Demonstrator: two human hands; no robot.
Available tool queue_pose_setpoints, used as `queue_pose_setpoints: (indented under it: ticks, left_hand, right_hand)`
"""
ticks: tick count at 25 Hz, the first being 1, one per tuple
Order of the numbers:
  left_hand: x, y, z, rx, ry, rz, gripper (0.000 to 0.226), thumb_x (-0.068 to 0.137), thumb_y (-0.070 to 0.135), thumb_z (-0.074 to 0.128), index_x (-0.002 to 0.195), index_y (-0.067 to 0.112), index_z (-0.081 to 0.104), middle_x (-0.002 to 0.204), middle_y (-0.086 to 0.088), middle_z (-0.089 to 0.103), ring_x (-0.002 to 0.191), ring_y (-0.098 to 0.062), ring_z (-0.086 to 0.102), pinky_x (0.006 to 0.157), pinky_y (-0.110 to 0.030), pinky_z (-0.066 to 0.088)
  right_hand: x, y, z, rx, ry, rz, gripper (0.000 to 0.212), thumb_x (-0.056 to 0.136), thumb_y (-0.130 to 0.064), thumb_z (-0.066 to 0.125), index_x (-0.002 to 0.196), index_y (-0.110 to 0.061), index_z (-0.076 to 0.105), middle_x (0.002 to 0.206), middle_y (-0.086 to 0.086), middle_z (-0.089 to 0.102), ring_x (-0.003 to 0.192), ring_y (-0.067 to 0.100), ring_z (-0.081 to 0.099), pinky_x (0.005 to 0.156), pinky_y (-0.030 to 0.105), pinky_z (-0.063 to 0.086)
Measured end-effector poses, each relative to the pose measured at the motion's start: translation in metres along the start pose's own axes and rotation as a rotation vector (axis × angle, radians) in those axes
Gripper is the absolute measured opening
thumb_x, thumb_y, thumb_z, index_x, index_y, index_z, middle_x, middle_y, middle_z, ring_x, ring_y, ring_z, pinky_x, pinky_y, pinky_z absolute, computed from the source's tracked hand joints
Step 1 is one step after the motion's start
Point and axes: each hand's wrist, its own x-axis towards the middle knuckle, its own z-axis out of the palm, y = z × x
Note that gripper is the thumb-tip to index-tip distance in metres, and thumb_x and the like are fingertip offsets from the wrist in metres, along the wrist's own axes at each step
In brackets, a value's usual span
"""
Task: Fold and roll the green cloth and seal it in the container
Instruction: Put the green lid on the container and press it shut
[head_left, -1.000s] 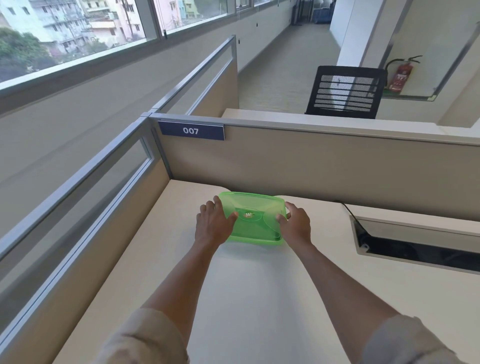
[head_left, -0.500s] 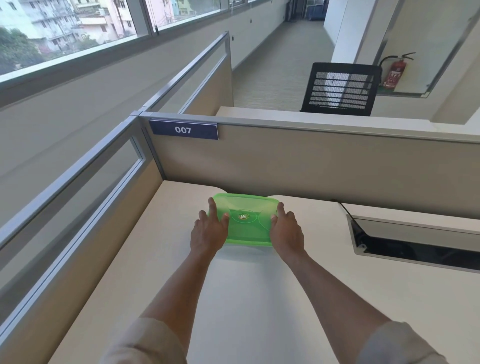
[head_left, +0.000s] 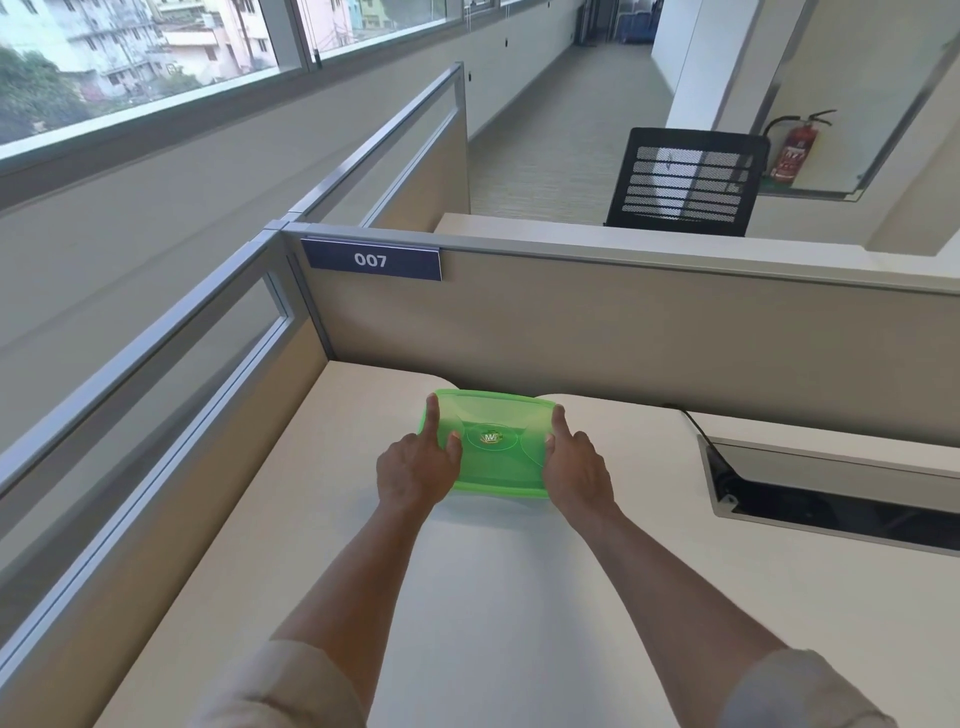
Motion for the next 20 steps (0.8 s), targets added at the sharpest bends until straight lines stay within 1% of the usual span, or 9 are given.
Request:
queue_pose_setpoints:
  ticks: [2,4,7,10,15,20]
  left_hand:
    - [0.001,0.000,-0.001,0.048,0.022,0.015,0.068,0.097,0.054,0.029,0.157,0.030,0.008,0.090,-0.013,0.071,0.084,-0.034,0.068,0.065,-0.035,0.041]
    - [0.003,0.000,-0.003,0.081,0.021,0.016,0.070,0.096,0.055,0.030,0.157,0.028,0.009,0.088,-0.012,0.071,0.083,-0.034,0.068,0.064,-0.035,0.040]
    - [0.005,0.000,-0.005,0.096,0.014,0.031,0.071,0.096,0.055,0.030,0.157,0.027,0.009,0.089,-0.012,0.071,0.083,-0.033,0.068,0.066,-0.036,0.042]
    - [0.007,-0.001,-0.007,0.101,0.003,0.037,0.071,0.096,0.055,0.029,0.157,0.026,0.007,0.090,-0.012,0.071,0.083,-0.033,0.068,0.068,-0.036,0.044]
    - [0.010,-0.001,-0.008,0.141,-0.009,0.060,0.071,0.097,0.055,0.029,0.157,0.024,0.008,0.092,-0.011,0.071,0.084,-0.032,0.068,0.067,-0.036,0.041]
    - [0.012,-0.003,-0.007,0.147,-0.013,0.068,0.070,0.096,0.055,0.029,0.157,0.024,0.011,0.094,-0.013,0.072,0.085,-0.032,0.068,0.067,-0.036,0.042]
  right_hand:
    - [0.001,0.002,0.001,0.009,-0.014,0.003,0.051,0.103,-0.030,0.026,0.152,-0.027,0.015,0.101,0.015,0.059,0.094,0.040,0.059,0.075,0.042,0.043]
    - [0.002,0.003,0.001,0.016,-0.026,0.009,0.051,0.102,-0.029,0.026,0.152,-0.028,0.014,0.101,0.015,0.062,0.094,0.040,0.060,0.075,0.042,0.043]
    - [0.003,0.003,0.001,0.012,-0.033,0.010,0.052,0.102,-0.029,0.027,0.152,-0.028,0.013,0.098,0.015,0.066,0.093,0.039,0.061,0.071,0.041,0.041]
    - [0.005,0.003,0.001,0.005,-0.036,0.012,0.053,0.102,-0.028,0.027,0.153,-0.029,0.012,0.096,0.015,0.067,0.092,0.040,0.062,0.071,0.040,0.041]
    - [0.007,0.002,-0.002,-0.014,-0.049,0.006,0.053,0.101,-0.026,0.027,0.153,-0.027,0.013,0.090,0.015,0.067,0.086,0.038,0.062,0.066,0.038,0.039]
    - [0.007,0.002,-0.002,-0.033,-0.043,-0.004,0.054,0.101,-0.026,0.027,0.153,-0.027,0.013,0.091,0.015,0.067,0.087,0.039,0.062,0.067,0.038,0.039]
